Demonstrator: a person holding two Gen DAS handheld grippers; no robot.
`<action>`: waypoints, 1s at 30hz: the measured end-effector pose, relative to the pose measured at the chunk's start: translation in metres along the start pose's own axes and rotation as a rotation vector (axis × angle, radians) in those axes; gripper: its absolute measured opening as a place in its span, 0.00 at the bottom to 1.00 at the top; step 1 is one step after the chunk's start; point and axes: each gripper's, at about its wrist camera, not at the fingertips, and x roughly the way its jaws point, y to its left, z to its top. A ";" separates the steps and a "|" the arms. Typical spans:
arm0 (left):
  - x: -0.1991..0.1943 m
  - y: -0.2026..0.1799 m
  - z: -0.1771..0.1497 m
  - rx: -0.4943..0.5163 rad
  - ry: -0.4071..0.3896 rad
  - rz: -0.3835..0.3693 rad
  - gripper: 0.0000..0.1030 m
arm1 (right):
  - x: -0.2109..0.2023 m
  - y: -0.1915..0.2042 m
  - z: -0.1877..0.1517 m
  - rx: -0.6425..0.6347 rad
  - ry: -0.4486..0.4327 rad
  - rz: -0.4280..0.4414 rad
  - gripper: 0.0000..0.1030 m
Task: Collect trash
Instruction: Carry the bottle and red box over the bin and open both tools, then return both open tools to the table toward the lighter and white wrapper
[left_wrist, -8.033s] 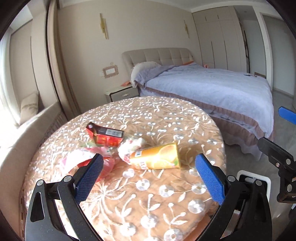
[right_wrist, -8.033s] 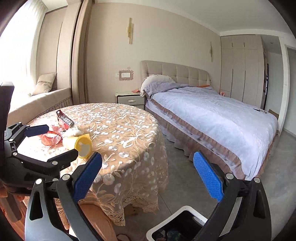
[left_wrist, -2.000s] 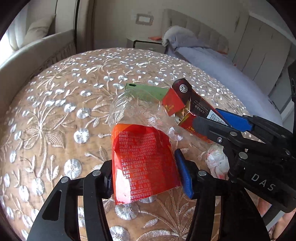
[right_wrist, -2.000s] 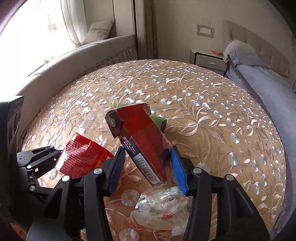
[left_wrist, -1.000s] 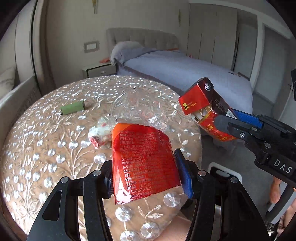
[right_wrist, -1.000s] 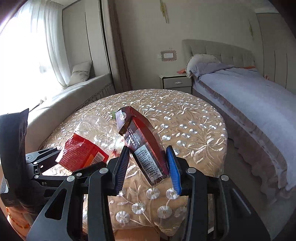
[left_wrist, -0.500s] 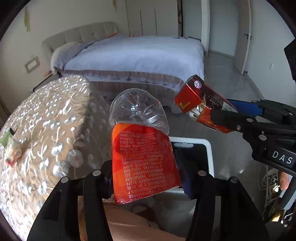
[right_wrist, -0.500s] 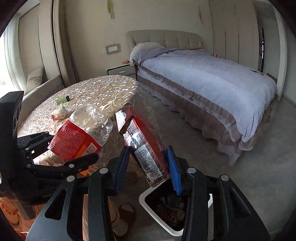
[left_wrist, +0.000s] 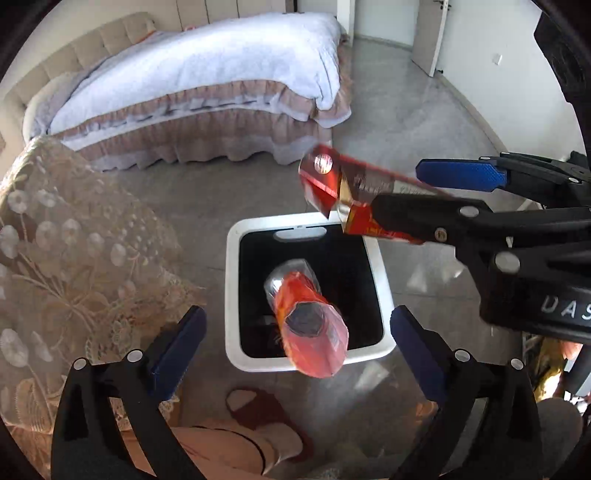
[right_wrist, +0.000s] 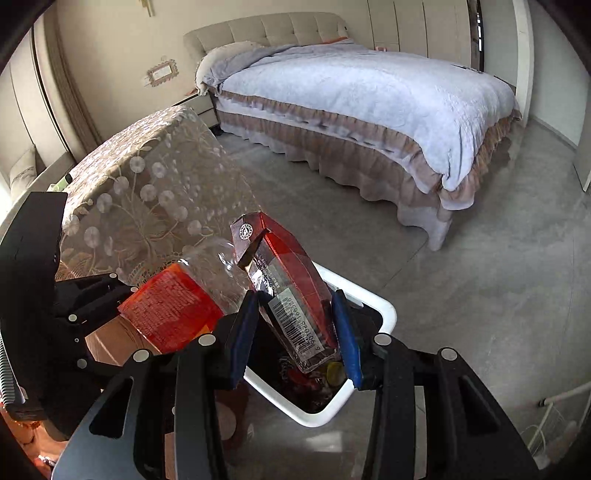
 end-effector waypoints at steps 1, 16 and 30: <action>0.000 -0.002 0.000 0.008 0.001 0.012 0.95 | 0.004 -0.003 -0.002 0.005 0.011 -0.007 0.44; -0.083 0.036 0.000 -0.060 -0.189 0.172 0.95 | -0.003 0.006 0.013 -0.005 -0.056 0.023 0.96; -0.195 0.155 -0.053 -0.310 -0.341 0.423 0.95 | -0.039 0.146 0.084 -0.294 -0.259 0.236 0.96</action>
